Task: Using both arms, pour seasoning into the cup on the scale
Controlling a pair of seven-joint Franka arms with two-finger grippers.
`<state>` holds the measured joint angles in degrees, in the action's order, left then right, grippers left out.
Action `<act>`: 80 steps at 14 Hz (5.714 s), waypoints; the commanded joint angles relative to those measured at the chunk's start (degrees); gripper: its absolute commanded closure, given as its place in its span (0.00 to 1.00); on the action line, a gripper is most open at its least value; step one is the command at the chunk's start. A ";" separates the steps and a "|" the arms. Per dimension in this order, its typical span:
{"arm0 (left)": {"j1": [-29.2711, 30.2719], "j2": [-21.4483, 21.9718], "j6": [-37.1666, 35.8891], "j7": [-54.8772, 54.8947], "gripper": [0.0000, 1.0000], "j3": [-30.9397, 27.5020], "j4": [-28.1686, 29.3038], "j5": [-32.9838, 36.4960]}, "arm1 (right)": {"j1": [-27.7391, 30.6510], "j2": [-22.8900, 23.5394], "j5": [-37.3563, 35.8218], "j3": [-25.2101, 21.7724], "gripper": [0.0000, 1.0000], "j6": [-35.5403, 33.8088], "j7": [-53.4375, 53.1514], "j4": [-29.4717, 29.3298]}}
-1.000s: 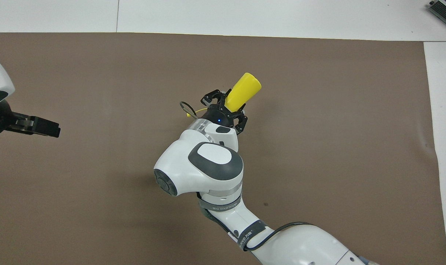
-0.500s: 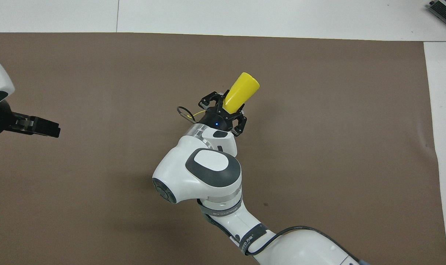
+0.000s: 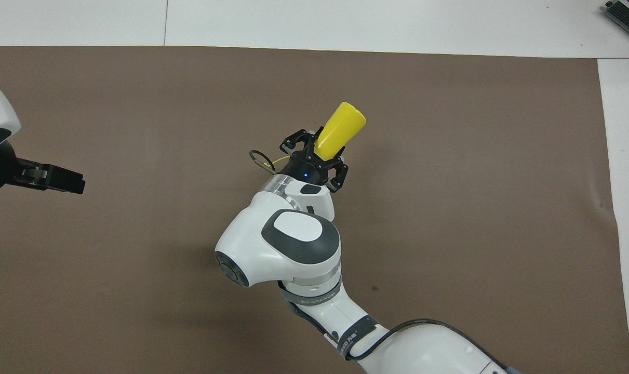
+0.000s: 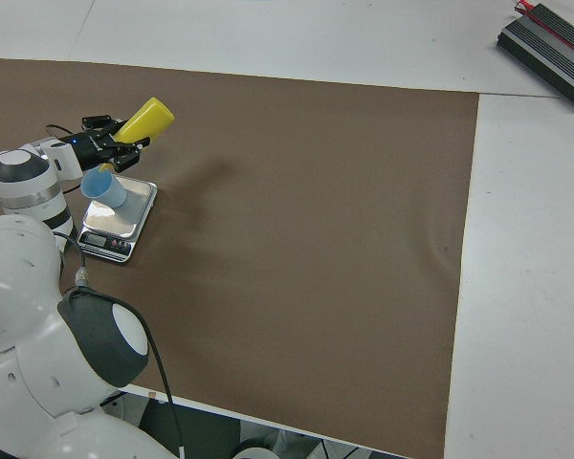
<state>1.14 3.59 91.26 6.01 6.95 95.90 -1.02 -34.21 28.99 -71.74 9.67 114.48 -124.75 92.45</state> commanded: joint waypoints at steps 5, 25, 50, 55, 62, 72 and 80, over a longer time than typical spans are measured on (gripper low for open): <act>0.61 0.46 -0.64 0.67 0.00 0.34 -0.10 -0.12 | 0.55 -1.66 -1.47 0.17 1.00 0.04 -1.89 0.89; 0.61 0.46 -0.73 0.67 0.00 0.34 -0.10 -0.12 | 15.66 -12.82 52.81 0.08 1.00 2.41 12.43 0.28; 0.61 0.46 -0.73 0.67 0.00 0.34 -0.10 -0.12 | 38.51 -14.93 97.32 0.08 1.00 -1.54 30.88 5.98; 0.61 0.46 -0.73 0.76 0.00 0.34 -0.10 -0.12 | 41.76 -15.89 100.37 0.00 1.00 -1.81 35.97 8.27; 0.61 0.46 -0.73 0.67 0.00 0.34 -0.10 -0.12 | 48.79 -17.47 112.67 -0.09 1.00 -2.42 46.67 14.76; 0.61 0.46 -0.73 0.76 0.00 0.34 -0.10 -0.12 | 54.95 -16.78 113.84 -0.09 1.00 -1.55 62.70 21.10; 0.61 0.54 -0.73 0.67 0.00 0.34 -0.10 -0.12 | 55.57 -16.24 113.76 -0.27 0.13 -1.46 67.89 21.89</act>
<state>1.14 3.59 91.26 6.01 6.96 95.90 -1.02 20.69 14.07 39.89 9.03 112.58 -58.97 113.17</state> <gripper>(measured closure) 0.000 0.344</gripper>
